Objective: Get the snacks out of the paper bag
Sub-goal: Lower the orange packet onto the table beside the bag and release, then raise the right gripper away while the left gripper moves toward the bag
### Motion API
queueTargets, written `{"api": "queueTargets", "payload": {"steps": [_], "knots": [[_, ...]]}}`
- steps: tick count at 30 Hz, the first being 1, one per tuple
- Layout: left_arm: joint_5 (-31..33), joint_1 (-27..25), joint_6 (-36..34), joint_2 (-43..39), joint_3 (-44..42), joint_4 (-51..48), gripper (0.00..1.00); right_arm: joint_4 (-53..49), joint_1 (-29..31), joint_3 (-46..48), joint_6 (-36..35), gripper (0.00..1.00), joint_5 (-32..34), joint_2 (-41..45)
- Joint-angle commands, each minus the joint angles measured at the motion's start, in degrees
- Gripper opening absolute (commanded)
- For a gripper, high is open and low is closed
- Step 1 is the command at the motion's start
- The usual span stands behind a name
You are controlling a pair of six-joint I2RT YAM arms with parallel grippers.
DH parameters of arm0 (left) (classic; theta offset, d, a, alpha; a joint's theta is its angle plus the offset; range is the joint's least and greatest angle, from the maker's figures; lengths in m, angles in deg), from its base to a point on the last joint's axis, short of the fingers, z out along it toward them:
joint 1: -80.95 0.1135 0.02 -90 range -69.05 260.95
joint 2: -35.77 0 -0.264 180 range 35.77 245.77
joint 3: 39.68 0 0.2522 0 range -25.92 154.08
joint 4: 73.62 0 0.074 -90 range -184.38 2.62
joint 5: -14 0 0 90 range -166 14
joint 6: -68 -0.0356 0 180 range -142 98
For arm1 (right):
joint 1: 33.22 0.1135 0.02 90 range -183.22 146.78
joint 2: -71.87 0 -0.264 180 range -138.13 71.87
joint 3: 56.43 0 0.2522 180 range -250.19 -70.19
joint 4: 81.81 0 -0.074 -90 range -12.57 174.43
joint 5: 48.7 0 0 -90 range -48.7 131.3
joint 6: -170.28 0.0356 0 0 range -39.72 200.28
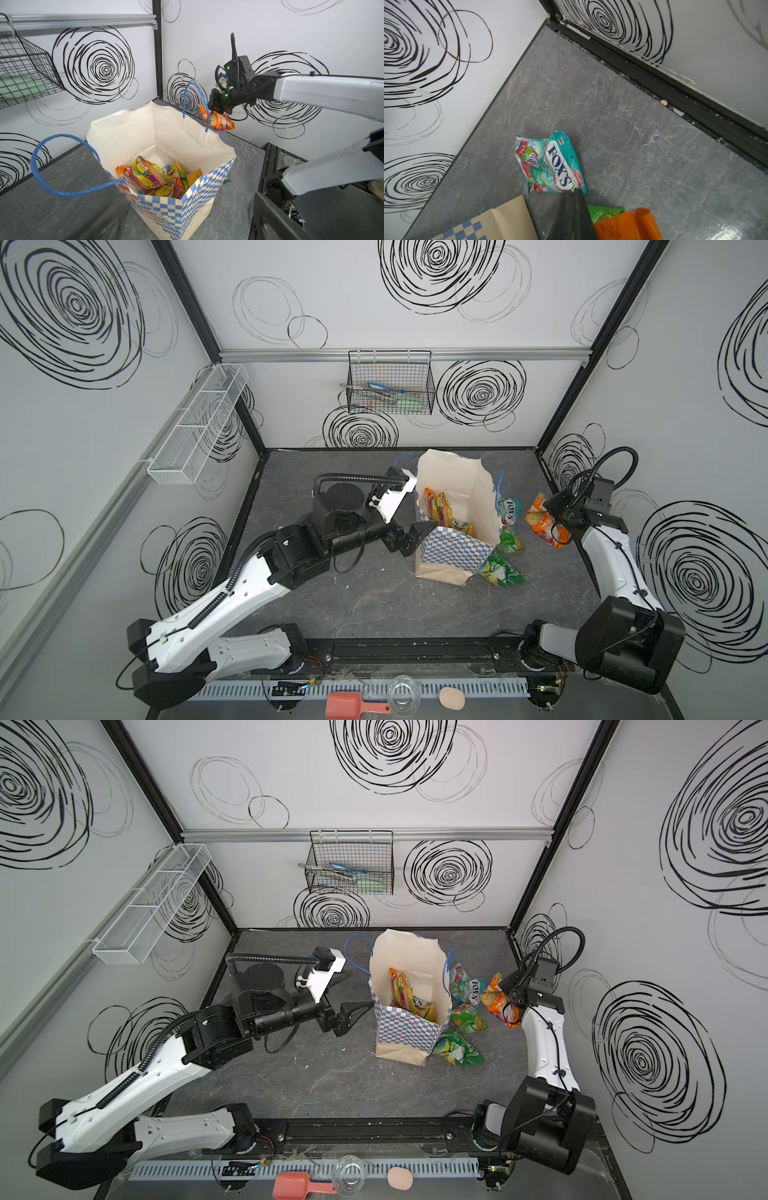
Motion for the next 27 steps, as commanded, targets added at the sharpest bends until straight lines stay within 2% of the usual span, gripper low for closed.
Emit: {"api": "queueTargets", "payload": {"steps": [1, 6, 14, 16, 18, 22, 27], "knots": [[1.2, -0.5, 1.0, 0.7, 2.4, -0.9, 0.96, 8.1, -1.6, 2.0, 0.3, 0.0, 0.2, -2.6], [2.2, -0.9, 1.0, 0.8, 2.8, -1.6, 0.96, 11.7, -3.0, 3.9, -1.8, 0.0, -2.8, -8.9], [3.7, -1.6, 1.4, 1.8, 3.9, -2.4, 0.96, 10.6, -2.4, 1.7, -3.2, 0.02, -9.7, -19.4], [4.3, -1.9, 1.6, 2.2, 4.3, -2.9, 0.96, 10.7, -1.9, 1.8, -3.6, 0.11, -9.5, -19.9], [4.9, -2.3, 1.9, 2.4, 4.6, -3.2, 0.96, 10.6, -1.6, 1.9, -3.9, 0.27, -9.2, -19.7], [5.9, -2.7, 3.1, 2.7, 4.8, -3.0, 0.96, 8.9, -1.5, 1.1, -4.2, 0.42, -8.5, -18.1], [7.1, -2.8, 5.2, 3.2, 5.4, -2.7, 0.96, 5.4, -0.8, -1.1, -3.6, 0.52, -8.2, -13.1]]}}
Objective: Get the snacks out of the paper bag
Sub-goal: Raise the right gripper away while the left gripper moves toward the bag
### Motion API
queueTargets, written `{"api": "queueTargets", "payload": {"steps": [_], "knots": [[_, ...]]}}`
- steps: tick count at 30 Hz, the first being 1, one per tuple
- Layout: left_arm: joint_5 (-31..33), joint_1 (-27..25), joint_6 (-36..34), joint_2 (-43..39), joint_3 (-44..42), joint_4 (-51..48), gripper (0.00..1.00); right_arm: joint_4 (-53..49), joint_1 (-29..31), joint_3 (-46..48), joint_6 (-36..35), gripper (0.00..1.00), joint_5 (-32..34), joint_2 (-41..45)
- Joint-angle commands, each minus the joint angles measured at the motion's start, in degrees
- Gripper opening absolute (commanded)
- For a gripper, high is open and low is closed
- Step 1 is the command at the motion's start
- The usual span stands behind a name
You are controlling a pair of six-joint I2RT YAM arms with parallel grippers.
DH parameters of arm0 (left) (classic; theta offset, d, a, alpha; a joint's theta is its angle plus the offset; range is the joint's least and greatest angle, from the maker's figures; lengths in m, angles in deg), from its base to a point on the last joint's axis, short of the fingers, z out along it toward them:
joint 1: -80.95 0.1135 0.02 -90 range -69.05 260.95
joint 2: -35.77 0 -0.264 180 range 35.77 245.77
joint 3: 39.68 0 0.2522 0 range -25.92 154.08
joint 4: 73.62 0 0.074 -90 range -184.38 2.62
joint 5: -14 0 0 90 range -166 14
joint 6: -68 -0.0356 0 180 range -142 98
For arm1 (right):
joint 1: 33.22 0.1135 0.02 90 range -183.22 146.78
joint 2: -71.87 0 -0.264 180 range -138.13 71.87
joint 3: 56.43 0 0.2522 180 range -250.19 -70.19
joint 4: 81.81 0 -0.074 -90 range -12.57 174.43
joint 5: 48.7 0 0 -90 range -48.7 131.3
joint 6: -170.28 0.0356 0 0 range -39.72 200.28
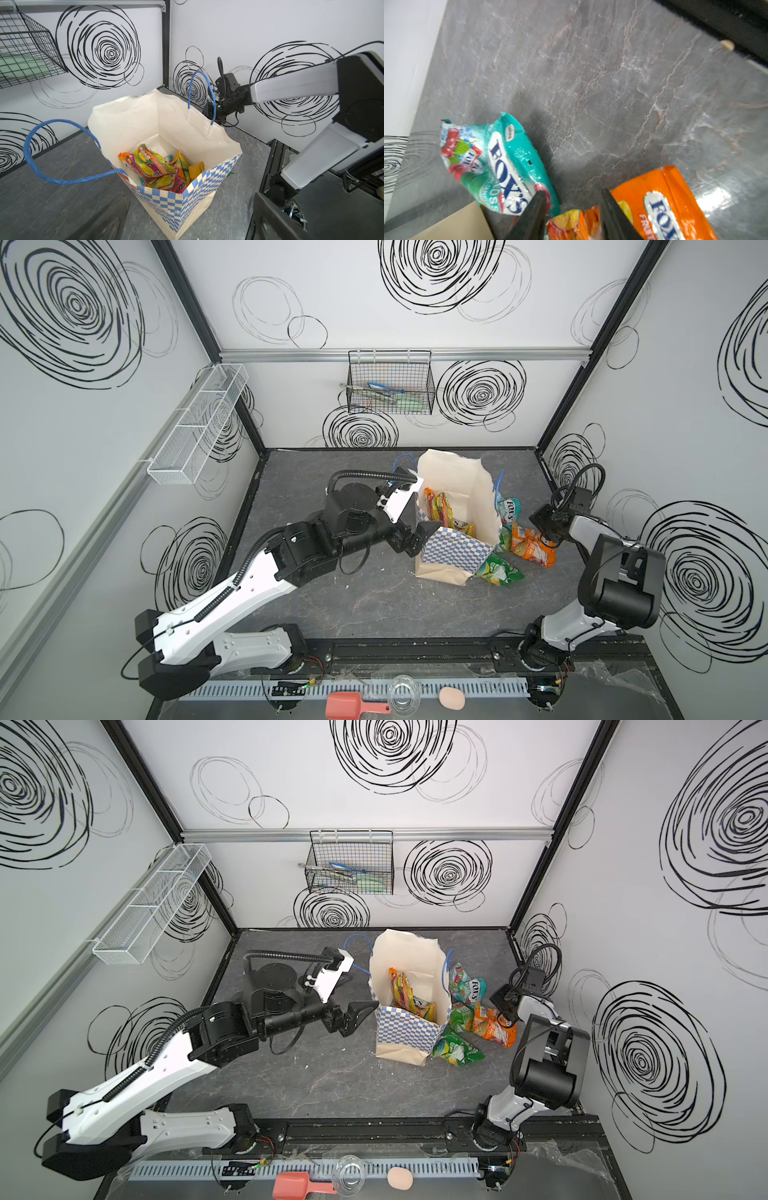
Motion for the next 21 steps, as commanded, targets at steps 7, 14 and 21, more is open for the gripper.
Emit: {"api": "queueTargets", "payload": {"steps": [7, 14, 21], "knots": [[2.5, -0.4, 5.3, 3.2, 5.7, 0.5, 0.98, -8.2, 5.3, -7.8, 2.4, 0.73, -1.6, 15.4], [8.4, -0.6, 7.7, 9.2, 14.8, -5.5, 0.95, -12.6, 12.8, -14.0, 4.7, 0.92, -5.9, 27.4], [10.0, 2.0, 11.6, 18.7, 28.8, -12.4, 0.87, -27.5, 19.7, -30.6, 6.0, 0.97, -11.9, 31.2]]}}
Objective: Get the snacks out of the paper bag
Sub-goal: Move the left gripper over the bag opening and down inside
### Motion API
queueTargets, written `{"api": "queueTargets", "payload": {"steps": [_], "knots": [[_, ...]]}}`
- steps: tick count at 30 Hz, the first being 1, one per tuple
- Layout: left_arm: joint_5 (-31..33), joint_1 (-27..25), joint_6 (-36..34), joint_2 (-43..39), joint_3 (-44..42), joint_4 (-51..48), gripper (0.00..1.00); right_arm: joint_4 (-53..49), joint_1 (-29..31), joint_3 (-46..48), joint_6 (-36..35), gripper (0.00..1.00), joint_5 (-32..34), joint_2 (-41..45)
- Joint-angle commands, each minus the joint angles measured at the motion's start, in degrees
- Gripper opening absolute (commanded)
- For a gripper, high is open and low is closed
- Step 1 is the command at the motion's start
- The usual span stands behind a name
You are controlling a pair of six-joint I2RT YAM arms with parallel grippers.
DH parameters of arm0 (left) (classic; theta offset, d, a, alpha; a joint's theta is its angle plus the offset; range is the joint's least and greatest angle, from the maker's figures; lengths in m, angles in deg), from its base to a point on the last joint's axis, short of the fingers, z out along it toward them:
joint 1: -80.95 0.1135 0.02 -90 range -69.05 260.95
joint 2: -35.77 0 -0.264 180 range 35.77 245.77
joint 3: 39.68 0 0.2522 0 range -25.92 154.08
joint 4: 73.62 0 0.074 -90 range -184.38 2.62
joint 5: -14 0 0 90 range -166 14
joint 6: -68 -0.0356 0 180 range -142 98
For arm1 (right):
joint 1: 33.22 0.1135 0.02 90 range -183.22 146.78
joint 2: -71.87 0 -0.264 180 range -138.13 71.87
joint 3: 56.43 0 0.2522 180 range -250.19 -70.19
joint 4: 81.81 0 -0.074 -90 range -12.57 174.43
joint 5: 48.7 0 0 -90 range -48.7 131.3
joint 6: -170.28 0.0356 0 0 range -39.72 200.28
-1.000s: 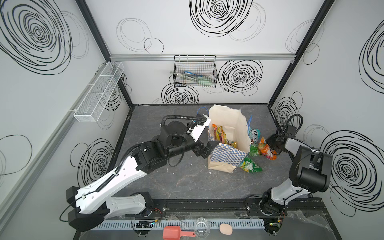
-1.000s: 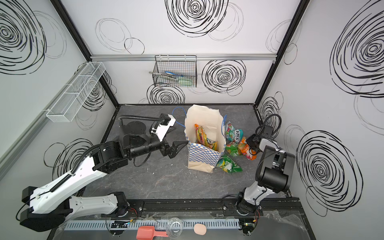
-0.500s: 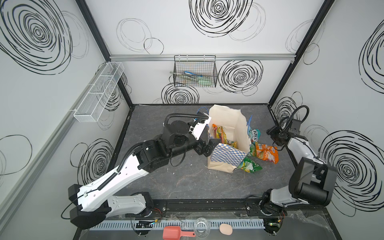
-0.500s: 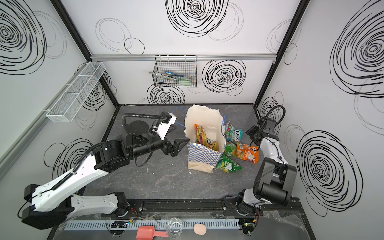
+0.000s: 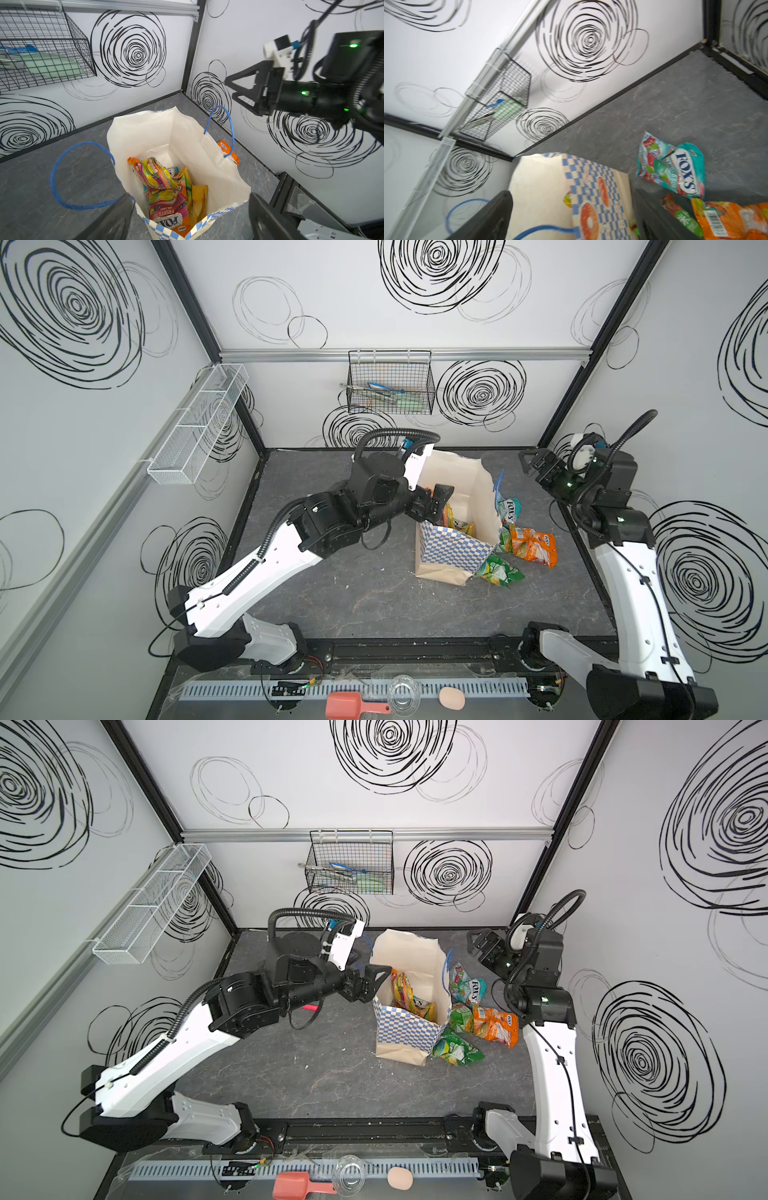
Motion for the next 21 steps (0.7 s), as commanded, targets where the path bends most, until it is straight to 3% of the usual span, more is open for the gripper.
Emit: {"api": "queueTargets", "payload": {"steps": [1, 8, 12, 21], "knots": [[1.5, 1.4, 2.8, 4.1, 6.6, -2.9, 0.86, -10.9, 3.1, -7.6, 1.0, 0.97, -4.1, 1.6], [-2.6, 3.0, 6.2, 19.1, 25.3, -10.8, 0.85, -29.1, 8.2, -28.3, -2.7, 0.99, -8.0, -3.5], [-4.0, 2.9, 6.2, 28.3, 36.8, -16.3, 0.85, -35.9, 9.5, -34.5, -6.2, 0.99, -10.3, -4.7], [-0.5, 2.4, 9.4, 35.9, 36.7, -18.6, 0.86, -43.5, 10.0, -39.7, -13.3, 0.99, -14.2, -6.5]]}}
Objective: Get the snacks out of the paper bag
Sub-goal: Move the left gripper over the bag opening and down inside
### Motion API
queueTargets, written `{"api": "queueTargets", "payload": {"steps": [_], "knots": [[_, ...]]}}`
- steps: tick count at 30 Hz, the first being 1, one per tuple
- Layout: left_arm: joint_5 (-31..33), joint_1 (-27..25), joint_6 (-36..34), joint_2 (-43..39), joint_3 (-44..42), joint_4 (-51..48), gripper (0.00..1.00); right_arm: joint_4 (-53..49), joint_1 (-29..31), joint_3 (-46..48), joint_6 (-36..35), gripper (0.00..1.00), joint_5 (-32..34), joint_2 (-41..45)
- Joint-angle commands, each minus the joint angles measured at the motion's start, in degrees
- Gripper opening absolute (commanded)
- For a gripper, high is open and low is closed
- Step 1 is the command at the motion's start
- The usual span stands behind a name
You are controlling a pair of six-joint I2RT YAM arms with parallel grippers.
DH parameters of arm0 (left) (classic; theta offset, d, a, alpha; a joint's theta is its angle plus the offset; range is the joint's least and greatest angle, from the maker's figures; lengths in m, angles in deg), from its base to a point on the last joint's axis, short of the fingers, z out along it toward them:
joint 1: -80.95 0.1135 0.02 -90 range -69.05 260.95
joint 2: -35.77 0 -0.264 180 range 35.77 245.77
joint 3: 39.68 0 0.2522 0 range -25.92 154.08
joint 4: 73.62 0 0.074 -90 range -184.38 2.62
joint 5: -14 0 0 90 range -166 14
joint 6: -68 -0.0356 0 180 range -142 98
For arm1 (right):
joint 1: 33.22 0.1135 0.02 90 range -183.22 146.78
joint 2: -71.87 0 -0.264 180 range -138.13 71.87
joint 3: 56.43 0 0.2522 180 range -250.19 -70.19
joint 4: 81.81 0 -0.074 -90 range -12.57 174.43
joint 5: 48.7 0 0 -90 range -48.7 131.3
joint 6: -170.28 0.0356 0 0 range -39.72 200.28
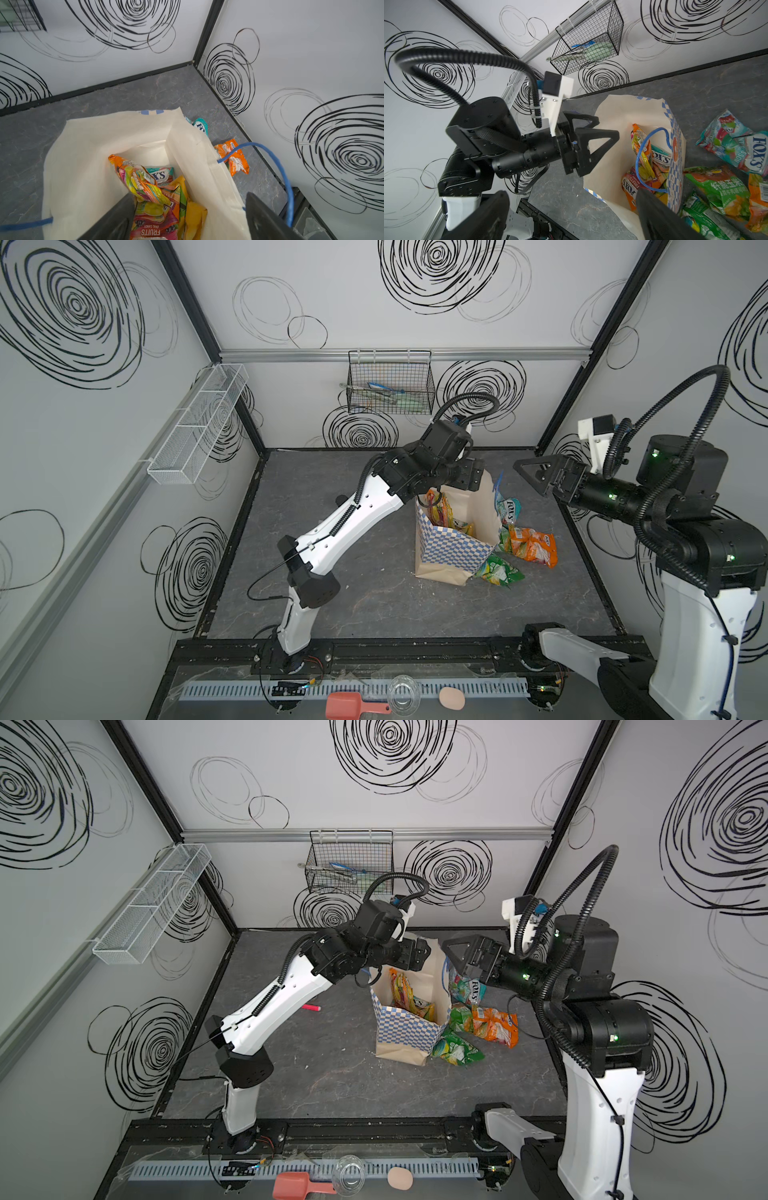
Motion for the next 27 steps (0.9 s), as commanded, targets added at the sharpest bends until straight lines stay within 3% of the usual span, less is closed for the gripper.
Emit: {"api": "queueTargets", "payload": {"steps": [1, 4, 12, 27], "knots": [[2.8, 0.0, 1.8, 2.1, 0.5, -2.1, 0.86, -5.6, 0.4, -2.3, -4.3, 0.99, -2.2, -1.1], [4.0, 0.4, 1.8, 4.3, -0.5, -2.9, 0.86, -5.3, 0.4, -2.2, -5.2, 0.99, -3.2, -0.8], [-2.0, -0.4, 1.6, 10.0, -2.7, -2.5, 0.84, -4.8, 0.7, 1.2, -8.6, 0.99, -3.1, 1.6], [-2.6, 0.9, 0.9, 13.8, -18.0, 4.2, 0.84, -6.2, 1.2, 6.1, -8.5, 0.99, 0.0, 5.8]]}}
